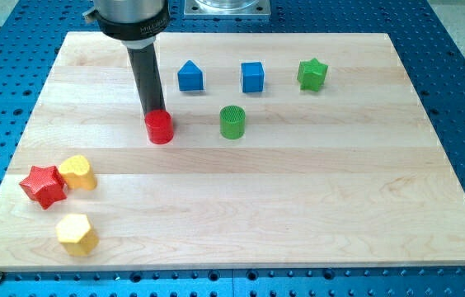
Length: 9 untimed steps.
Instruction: Move the green circle slightly to the right
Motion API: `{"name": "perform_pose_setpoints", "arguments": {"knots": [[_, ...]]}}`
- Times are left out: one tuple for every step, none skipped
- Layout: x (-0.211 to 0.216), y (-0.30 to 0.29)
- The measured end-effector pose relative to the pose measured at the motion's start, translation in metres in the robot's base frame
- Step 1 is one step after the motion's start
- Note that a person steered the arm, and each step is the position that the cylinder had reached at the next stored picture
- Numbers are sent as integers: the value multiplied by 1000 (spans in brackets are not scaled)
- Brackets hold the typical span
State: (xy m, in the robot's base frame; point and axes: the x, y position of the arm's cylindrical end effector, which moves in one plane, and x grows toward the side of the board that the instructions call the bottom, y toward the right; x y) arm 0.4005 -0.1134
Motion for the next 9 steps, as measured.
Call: {"name": "perform_pose_setpoints", "arguments": {"knots": [[5,7],[-6,50],[-34,101],[-39,120],[-34,120],[-31,119],[-31,95],[-17,66],[14,66]]}}
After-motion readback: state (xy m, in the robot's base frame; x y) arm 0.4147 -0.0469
